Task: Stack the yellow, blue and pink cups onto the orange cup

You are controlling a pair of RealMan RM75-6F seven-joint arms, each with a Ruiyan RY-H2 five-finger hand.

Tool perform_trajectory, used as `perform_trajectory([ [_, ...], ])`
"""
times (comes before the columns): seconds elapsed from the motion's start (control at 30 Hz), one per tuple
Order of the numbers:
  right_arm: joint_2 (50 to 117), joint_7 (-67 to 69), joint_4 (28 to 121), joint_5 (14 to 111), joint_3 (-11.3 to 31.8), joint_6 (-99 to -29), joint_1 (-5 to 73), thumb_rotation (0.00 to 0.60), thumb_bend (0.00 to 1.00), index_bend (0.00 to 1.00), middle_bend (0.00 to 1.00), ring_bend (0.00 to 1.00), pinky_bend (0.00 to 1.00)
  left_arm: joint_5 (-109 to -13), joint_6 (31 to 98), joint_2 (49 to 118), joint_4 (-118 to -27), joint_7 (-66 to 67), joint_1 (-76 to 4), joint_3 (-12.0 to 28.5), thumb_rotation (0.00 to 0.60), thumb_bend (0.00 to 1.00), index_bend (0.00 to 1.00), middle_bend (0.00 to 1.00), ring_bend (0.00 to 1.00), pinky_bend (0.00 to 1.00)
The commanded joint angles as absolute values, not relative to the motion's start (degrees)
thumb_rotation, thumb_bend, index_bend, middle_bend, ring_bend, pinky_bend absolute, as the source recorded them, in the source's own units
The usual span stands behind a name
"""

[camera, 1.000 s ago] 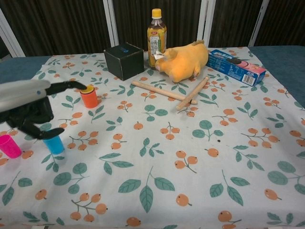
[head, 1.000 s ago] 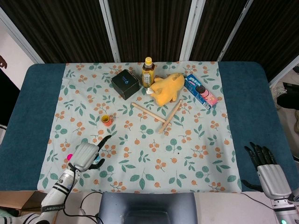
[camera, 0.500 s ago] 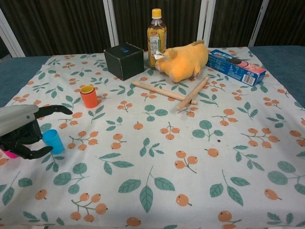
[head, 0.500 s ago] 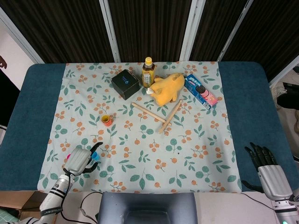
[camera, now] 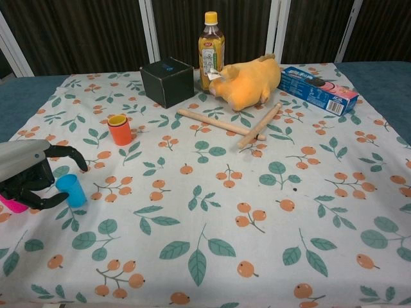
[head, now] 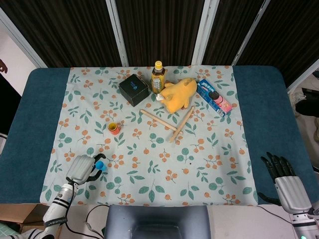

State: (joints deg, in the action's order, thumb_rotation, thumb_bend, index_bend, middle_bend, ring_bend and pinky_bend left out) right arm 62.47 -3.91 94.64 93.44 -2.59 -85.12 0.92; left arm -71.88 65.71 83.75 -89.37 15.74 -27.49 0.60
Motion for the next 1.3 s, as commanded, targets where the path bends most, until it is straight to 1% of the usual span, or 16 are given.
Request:
perform_trajectory([
  [0.03, 62.5, -4.0, 94.6, 93.4, -2.6, -85.0, 1.0, 0.600, 0.11, 0.00, 0.00, 0.00, 0.00, -71.9, 65.3, 83.8, -89.0, 15.5, -27.4, 0.8, 0.600, 0.36, 0.35, 1.00, 1.00, 1.00],
  [0.13, 62.6, -4.1, 94.6, 93.4, -2.6, -84.9, 1.0, 0.600, 0.11, 0.00, 0.00, 0.00, 0.00, -72.1, 65.0, 83.8, -88.9, 15.3, -27.3, 0.9, 0.600, 0.36, 0.37, 1.00, 1.00, 1.00],
  [0.43, 62.6, -4.2, 94.7, 93.4, -2.6, -84.9, 1.0, 0.600, 0.11, 0.00, 0.00, 0.00, 0.00, -72.4, 64.8, 84.2, -87.9, 15.0, -26.9, 1.5, 0.600, 0.36, 0.48, 1.00, 1.00, 1.00],
  [0.73, 62.7, -4.3, 94.7, 93.4, -2.6, -84.9, 1.0, 0.600, 0.11, 0.00, 0.00, 0.00, 0.00, -72.2, 64.7, 83.9, -88.0, 14.9, -27.1, 3.0, 0.600, 0.36, 0.55, 1.00, 1.00, 1.00],
  [0.83, 62.6, -4.3, 94.7, 93.4, -2.6, -85.0, 1.0, 0.600, 0.11, 0.00, 0.00, 0.00, 0.00, -71.8, 65.1, 83.3, -89.1, 15.1, -27.8, 4.8, 0.600, 0.36, 0.55, 1.00, 1.00, 1.00],
  [0.97, 62.6, -4.1, 94.7, 93.4, -2.7, -85.0, 1.0, 0.600, 0.11, 0.00, 0.00, 0.00, 0.00, -70.5, 65.9, 83.2, -90.8, 17.2, -30.3, 9.5, 0.600, 0.36, 0.56, 1.00, 1.00, 1.00],
  [1.07, 62.5, -3.9, 94.7, 93.2, -2.5, -85.1, 1.0, 0.600, 0.11, 0.00, 0.00, 0.00, 0.00, -68.2, 65.6, 84.4, -91.1, 20.7, -33.3, 13.4, 0.600, 0.36, 0.56, 1.00, 1.00, 1.00],
  [1.2, 62.4, -3.8, 94.7, 93.1, -2.4, -85.0, 1.0, 0.600, 0.11, 0.00, 0.00, 0.00, 0.00, -66.7, 65.4, 85.2, -90.8, 22.5, -34.7, 15.0, 0.600, 0.36, 0.55, 1.00, 1.00, 1.00],
  [1.3, 62.2, -3.5, 94.7, 92.5, -2.2, -84.9, 1.1, 0.600, 0.11, 0.00, 0.00, 0.00, 0.00, -63.0, 64.1, 87.5, -89.1, 26.4, -38.4, 18.3, 0.600, 0.36, 0.55, 1.00, 1.00, 1.00],
])
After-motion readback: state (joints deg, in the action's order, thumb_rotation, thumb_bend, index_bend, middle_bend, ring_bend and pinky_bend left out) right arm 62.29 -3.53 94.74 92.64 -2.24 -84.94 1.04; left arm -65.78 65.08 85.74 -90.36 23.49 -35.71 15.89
